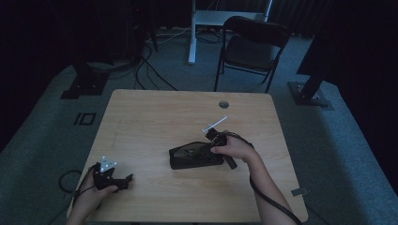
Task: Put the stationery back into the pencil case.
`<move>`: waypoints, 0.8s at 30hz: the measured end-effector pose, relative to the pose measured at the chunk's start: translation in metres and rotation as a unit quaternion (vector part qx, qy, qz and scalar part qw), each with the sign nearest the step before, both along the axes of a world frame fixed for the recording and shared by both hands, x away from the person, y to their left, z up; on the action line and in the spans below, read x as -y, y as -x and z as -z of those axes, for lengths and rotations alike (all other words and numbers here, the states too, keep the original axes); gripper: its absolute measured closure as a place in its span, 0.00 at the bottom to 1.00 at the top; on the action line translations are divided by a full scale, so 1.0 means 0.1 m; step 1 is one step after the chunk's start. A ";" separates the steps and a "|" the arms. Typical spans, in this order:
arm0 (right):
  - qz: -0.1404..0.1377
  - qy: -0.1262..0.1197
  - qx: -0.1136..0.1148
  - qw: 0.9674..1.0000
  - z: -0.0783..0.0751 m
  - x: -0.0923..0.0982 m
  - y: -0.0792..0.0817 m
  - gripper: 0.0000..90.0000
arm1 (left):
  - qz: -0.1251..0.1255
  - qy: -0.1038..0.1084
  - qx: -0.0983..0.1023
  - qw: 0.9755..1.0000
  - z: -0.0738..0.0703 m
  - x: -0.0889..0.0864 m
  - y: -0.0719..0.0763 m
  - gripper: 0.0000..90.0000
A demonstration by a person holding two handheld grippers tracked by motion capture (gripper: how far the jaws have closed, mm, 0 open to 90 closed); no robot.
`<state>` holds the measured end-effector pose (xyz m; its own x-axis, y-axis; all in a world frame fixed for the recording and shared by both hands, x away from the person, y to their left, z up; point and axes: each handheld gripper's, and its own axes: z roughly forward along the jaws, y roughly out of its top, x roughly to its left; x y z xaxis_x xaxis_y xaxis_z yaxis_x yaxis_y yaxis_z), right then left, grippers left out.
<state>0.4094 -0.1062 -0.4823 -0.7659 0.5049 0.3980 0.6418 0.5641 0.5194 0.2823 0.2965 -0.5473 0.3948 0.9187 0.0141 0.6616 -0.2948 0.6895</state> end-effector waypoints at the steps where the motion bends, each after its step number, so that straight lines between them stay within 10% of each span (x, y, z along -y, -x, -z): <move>1: 0.006 0.001 -0.002 1.000 0.01 -0.01 0.01 0.45 | 0.000 0.000 0.000 1.000 0.00 0.00 0.00 0.02; 13: 0.033 0.075 0.034 0.996 0.03 -0.24 0.15 0.45 | 0.000 0.000 0.000 1.000 0.00 0.00 0.00 0.02; 24: 0.032 0.079 0.025 0.996 0.04 -0.28 0.10 0.45 | 0.000 0.000 0.000 1.000 0.00 0.00 0.00 0.02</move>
